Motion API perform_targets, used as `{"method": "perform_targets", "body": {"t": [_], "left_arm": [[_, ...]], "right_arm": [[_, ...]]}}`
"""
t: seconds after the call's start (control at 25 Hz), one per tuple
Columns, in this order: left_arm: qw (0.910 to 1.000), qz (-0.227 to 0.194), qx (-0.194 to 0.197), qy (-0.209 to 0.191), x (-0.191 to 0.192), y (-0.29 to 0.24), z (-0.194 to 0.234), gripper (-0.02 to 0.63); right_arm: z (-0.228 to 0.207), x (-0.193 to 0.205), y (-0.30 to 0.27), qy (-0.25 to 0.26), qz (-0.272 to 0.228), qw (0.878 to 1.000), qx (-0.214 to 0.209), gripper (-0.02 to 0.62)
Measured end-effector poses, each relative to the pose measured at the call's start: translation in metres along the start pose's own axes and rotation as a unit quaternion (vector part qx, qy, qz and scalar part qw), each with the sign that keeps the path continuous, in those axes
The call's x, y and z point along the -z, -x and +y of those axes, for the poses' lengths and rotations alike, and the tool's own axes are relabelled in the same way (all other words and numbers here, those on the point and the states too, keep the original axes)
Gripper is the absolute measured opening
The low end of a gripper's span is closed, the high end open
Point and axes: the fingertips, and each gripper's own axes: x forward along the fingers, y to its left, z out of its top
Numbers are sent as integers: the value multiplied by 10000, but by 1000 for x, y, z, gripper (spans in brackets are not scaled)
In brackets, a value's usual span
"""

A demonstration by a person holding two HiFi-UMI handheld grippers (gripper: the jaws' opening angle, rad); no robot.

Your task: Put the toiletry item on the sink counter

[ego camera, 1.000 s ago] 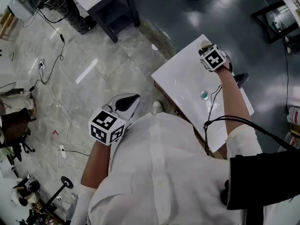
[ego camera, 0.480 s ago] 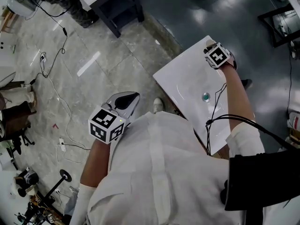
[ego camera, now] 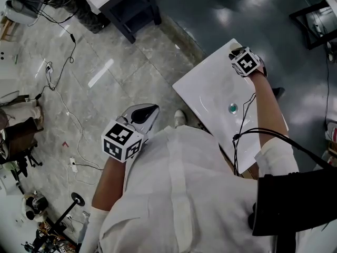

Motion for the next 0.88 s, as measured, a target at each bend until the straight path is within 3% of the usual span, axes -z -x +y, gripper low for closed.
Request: {"method": "perform_targets", "body": {"t": [0.2, 0.52, 0.68, 0.88], "left_arm": [[10000, -32, 17, -63, -3, 3, 4, 6], [9997, -184, 70, -135, 8, 31, 0, 6], [9994, -214, 182, -178, 24, 52, -4, 6], [9985, -260, 378, -302, 46, 76, -16, 6]], "right_arm": [[-4, -6, 7, -23, -149, 9999, 78, 85], [8, -19, 50, -180, -434, 9971, 606, 91], [33, -31, 80, -419, -790, 9922, 869, 87], [110, -43, 104, -695, -1227, 9873, 732, 27]]}}
